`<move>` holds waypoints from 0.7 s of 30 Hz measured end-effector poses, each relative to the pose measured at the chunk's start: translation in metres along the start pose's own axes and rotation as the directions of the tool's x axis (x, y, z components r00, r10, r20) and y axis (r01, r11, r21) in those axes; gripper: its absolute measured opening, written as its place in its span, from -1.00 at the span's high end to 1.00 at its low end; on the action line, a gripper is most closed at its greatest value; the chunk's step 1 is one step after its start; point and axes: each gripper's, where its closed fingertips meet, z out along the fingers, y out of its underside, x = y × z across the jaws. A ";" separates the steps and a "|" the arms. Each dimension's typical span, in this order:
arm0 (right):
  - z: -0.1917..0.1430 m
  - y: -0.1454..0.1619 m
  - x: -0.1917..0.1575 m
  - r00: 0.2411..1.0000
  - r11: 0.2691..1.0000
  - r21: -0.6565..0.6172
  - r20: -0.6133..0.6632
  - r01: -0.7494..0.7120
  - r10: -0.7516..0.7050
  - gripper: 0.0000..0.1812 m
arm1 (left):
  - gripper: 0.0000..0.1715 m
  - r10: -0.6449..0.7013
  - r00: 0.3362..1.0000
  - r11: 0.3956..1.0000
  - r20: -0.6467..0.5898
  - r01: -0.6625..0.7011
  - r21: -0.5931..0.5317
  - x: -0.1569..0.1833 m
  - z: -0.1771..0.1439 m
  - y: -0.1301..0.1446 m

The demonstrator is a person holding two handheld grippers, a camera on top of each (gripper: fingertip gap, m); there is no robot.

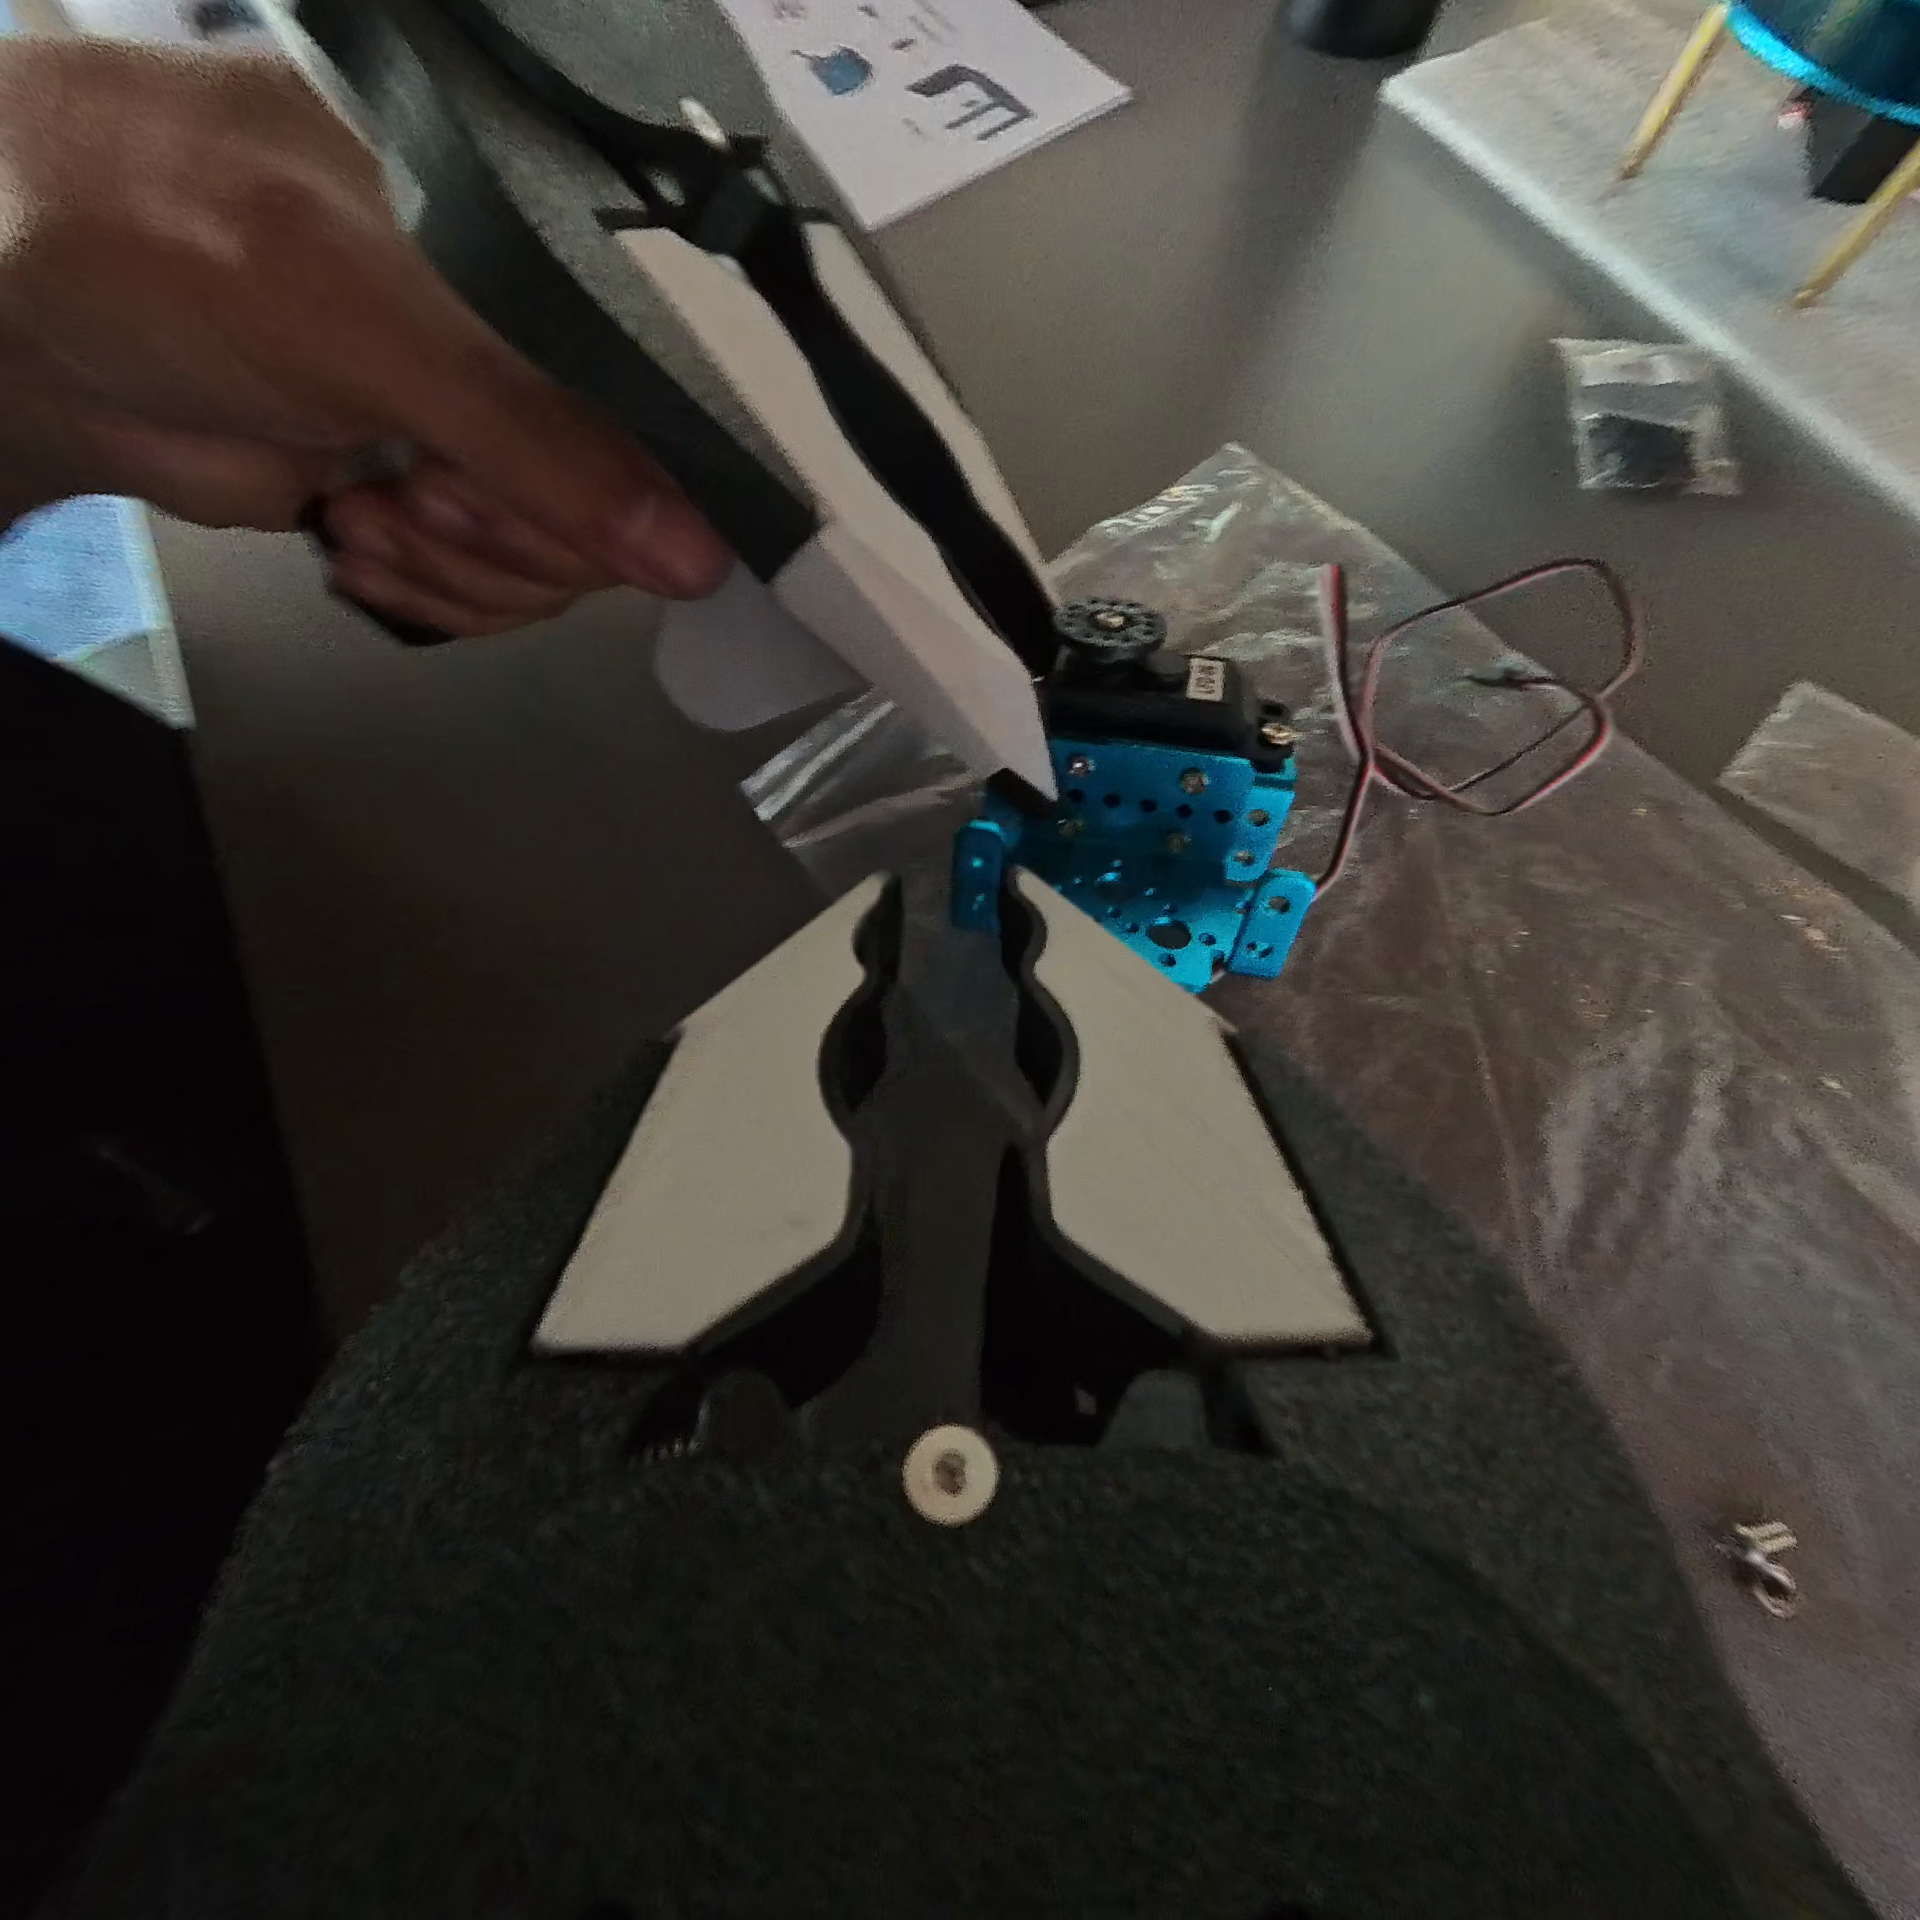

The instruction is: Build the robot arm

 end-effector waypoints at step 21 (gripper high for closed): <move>0.031 -0.066 0.066 0.581 0.760 -0.176 0.545 -0.626 0.605 0.80 | 0.69 0.054 0.998 0.957 -0.034 -0.042 0.288 -0.041 -0.088 -0.066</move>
